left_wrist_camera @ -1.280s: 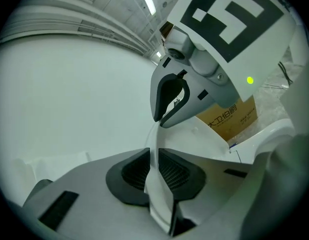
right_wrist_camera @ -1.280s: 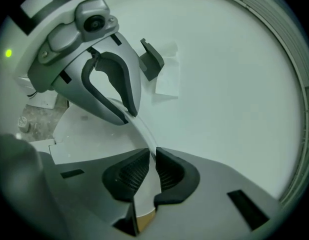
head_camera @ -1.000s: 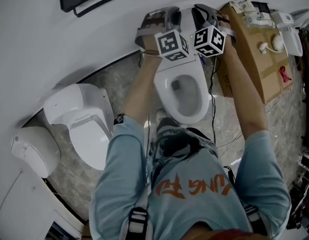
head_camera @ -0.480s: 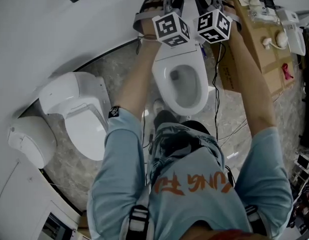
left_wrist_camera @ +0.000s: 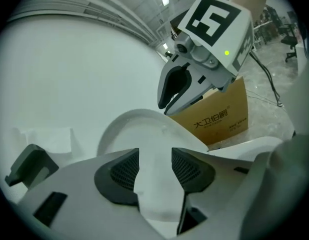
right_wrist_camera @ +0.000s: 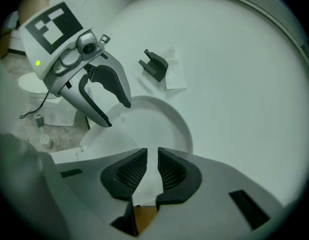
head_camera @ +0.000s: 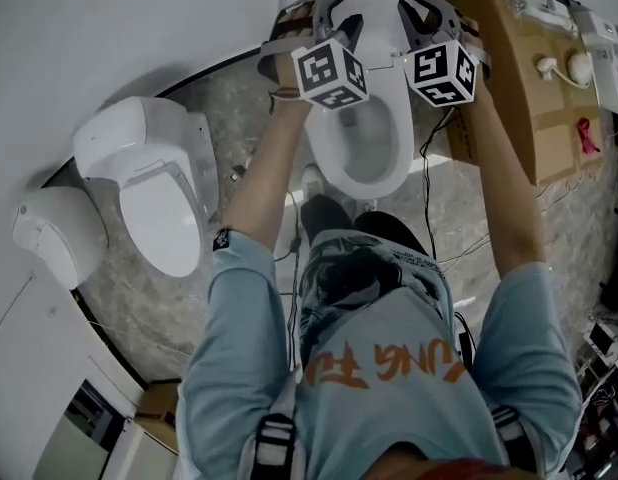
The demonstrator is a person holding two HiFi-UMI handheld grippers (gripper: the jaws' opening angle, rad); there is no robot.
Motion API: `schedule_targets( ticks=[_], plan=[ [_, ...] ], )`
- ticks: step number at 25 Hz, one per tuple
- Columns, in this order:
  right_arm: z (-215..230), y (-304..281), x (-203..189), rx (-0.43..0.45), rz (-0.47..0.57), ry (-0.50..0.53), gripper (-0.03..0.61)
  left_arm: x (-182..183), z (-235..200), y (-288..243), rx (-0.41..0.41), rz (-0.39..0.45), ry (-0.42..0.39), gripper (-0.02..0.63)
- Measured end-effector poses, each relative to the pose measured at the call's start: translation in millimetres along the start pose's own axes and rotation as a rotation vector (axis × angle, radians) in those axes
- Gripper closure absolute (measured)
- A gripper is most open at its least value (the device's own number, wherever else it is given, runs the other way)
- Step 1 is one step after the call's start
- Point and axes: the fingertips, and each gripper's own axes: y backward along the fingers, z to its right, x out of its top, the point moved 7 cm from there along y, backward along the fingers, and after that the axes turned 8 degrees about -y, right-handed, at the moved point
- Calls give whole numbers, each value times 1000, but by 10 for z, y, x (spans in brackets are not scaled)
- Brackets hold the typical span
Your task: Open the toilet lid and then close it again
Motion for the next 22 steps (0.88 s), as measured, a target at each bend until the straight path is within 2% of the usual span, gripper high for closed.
schedule_targets(
  ticks=[3,7,12,17,22],
  plan=[
    [-339,236,-501,130,-14,-72,491,42,653,108,-84,-41,39,390],
    [-841,480,-1082,326,-42,-138,406,48,1546,157,-211,-82,86,374],
    [-1443,751,-1750,475,-105,-165,386,-9,2653,187,-392,-133,166,327],
    [-2059,1045,-2308,670,-174,-123,346,-110,3550,258,-568,-210,216,287],
    [-2760,1162,-2791,874,-249,-20,285,-351,4239,287,-717,-303,252,271]
  ],
)
